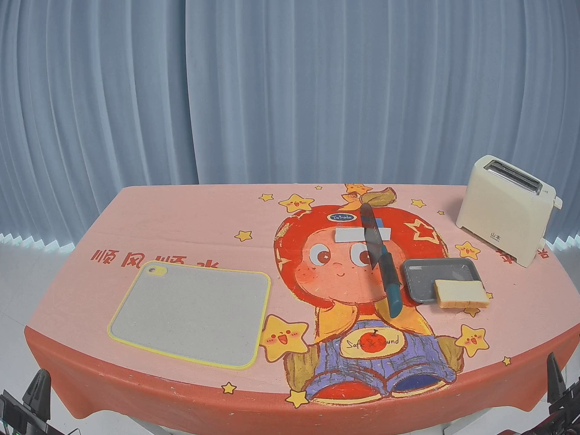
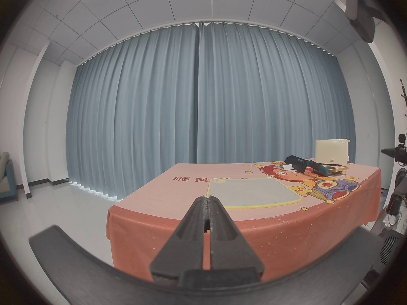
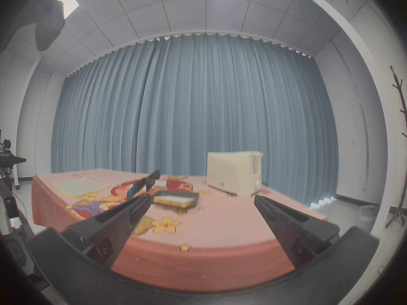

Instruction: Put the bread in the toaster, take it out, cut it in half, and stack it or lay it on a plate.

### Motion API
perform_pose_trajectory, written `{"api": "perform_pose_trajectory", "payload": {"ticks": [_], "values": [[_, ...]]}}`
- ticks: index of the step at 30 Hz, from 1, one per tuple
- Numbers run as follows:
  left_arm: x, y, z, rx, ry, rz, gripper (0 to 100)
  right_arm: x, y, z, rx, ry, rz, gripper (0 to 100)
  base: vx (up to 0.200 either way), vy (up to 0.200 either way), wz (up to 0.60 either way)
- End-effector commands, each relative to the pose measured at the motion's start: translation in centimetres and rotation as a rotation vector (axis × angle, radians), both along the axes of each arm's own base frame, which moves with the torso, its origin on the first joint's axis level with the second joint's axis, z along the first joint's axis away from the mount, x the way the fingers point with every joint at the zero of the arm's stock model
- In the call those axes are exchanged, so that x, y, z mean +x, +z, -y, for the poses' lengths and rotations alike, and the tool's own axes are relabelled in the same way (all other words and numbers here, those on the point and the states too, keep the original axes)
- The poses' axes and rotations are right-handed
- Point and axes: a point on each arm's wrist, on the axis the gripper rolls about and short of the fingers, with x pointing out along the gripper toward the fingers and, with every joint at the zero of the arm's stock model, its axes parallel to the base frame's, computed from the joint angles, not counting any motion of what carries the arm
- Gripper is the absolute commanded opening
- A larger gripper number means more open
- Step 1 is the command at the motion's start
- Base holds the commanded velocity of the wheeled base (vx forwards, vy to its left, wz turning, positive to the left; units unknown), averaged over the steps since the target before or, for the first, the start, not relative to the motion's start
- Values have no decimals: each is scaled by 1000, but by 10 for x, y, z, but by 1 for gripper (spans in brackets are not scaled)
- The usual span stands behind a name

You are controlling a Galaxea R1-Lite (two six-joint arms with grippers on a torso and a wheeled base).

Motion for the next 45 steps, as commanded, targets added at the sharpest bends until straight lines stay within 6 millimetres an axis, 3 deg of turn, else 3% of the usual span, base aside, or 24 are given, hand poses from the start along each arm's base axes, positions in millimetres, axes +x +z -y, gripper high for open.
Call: {"api": "perform_pose_trajectory", "payload": {"ticks": [1, 11, 19, 30, 45], "values": [[0, -5, 0, 0, 0, -1, 0, -1, 6, 0, -28, -2, 109, 100, 0, 0, 0], [0, -5, 0, 0, 0, -1, 0, -1, 6, 0, -41, 1, 92, 100, 0, 0, 0], [0, -5, 0, 0, 0, -1, 0, -2, 19, 1, -35, 35, 104, 100, 0, 0, 0], [0, -5, 0, 0, 0, -1, 0, 1, 10, 0, -29, 70, 57, 100, 0, 0, 0], [0, -5, 0, 0, 0, -1, 0, 2, 26, 0, 24, 69, -1, 100, 0, 0, 0]]}}
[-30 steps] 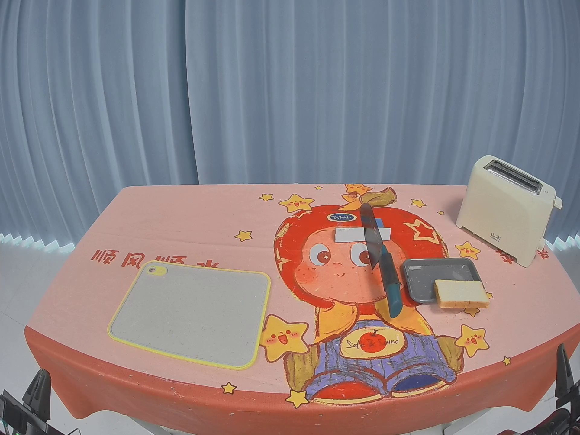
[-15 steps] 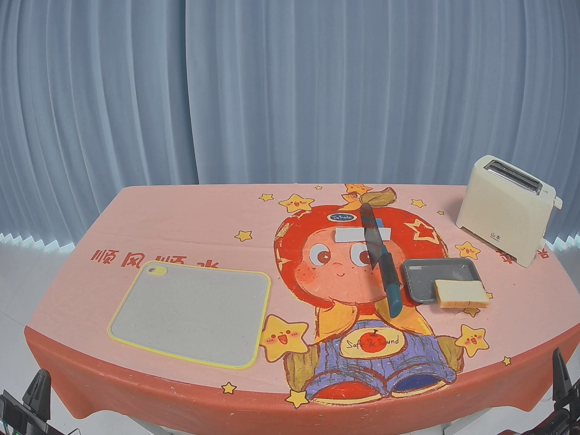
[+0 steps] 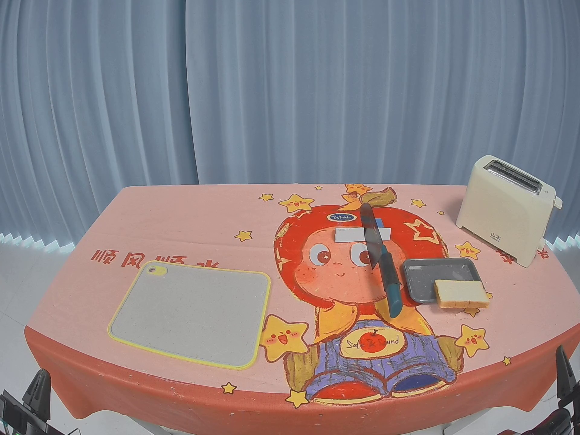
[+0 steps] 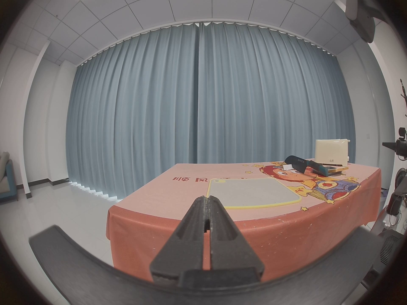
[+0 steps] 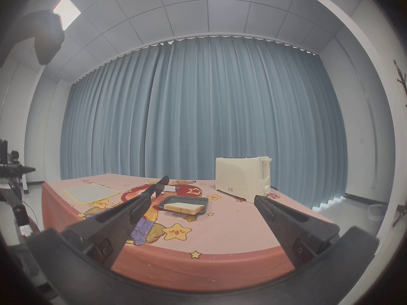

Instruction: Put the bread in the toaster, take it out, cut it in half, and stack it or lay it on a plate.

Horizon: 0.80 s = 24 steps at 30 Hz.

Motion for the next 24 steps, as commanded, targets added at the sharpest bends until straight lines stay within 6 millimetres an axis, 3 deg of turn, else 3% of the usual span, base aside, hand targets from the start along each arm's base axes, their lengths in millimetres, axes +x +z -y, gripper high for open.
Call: {"api": "perform_pose_trajectory", "payload": {"ticks": [1, 24], "values": [[0, -5, 0, 0, 0, -1, 0, 4, 7, 0, 26, 7, -31, 100, 0, 0, 0], [0, -5, 0, 0, 0, -1, 0, 17, 23, -2, 136, 62, -135, 100, 0, 0, 0]]}}
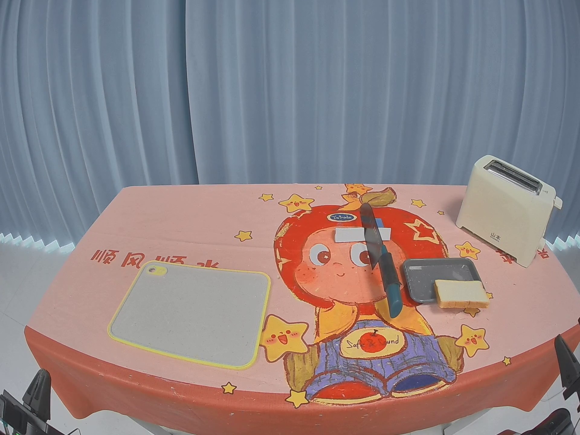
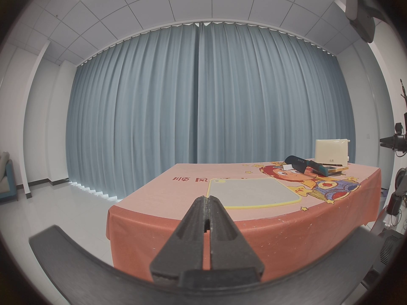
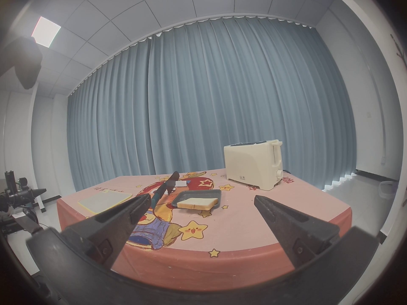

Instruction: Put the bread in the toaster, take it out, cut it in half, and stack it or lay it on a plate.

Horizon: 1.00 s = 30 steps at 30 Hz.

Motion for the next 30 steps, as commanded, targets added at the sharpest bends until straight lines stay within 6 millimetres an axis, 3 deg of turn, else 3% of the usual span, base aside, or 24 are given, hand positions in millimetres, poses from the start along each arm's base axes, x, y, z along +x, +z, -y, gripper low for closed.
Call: {"api": "perform_pose_trajectory", "payload": {"ticks": [1, 19, 30], "values": [[0, -5, 0, 0, 0, -1, 0, 7, 2, -1, 18, 19, -51, 100, 0, 0, 0], [0, -5, 0, 0, 0, -1, 0, 28, 12, -4, 255, 116, -211, 100, 0, 0, 0], [0, -5, 0, 0, 0, -1, 0, 51, 25, -7, 445, 119, -345, 100, 0, 0, 0]]}}
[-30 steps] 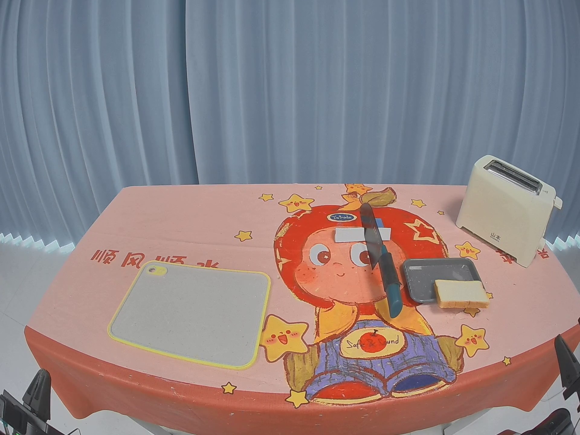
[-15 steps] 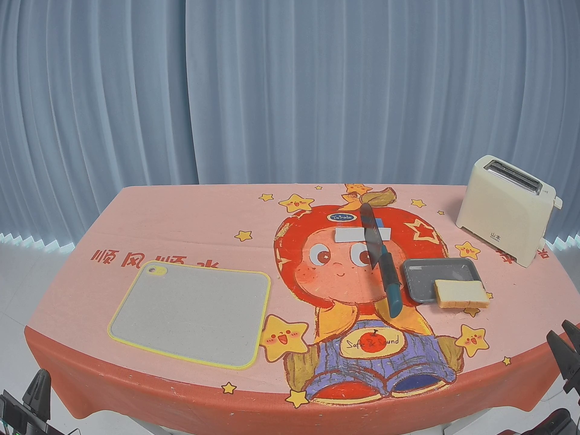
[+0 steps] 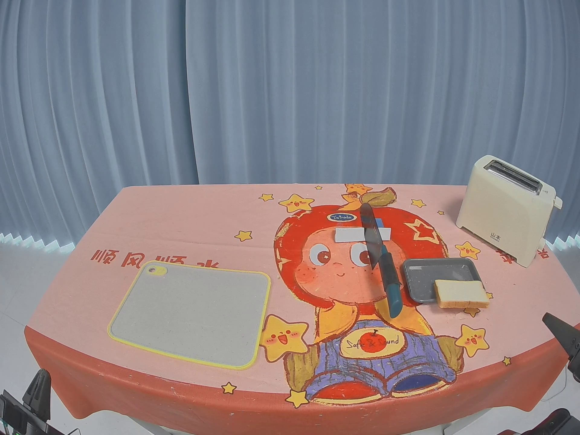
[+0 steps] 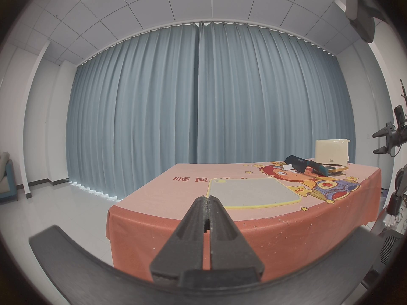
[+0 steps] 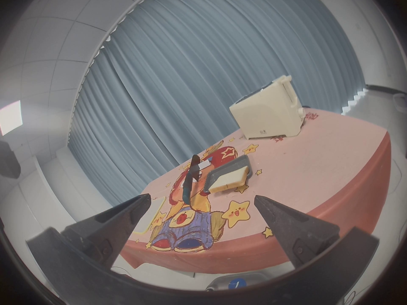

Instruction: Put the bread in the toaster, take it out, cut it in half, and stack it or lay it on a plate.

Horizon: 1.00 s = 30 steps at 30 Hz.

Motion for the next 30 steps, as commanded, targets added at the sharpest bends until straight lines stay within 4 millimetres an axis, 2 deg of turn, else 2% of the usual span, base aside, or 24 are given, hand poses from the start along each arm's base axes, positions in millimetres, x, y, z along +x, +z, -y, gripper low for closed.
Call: {"api": "perform_pose_trajectory", "payload": {"ticks": [1, 15, 30], "values": [[0, -5, 0, 0, 0, -1, 0, 12, 2, -1, 24, 16, -70, 100, 0, 0, 0], [0, -5, 0, 0, 0, -1, 0, 54, 3, -9, 208, 8, -239, 100, 0, 0, 0], [0, -5, 0, 0, 0, -1, 0, 81, -5, -15, 295, -26, -392, 100, 0, 0, 0]]}}
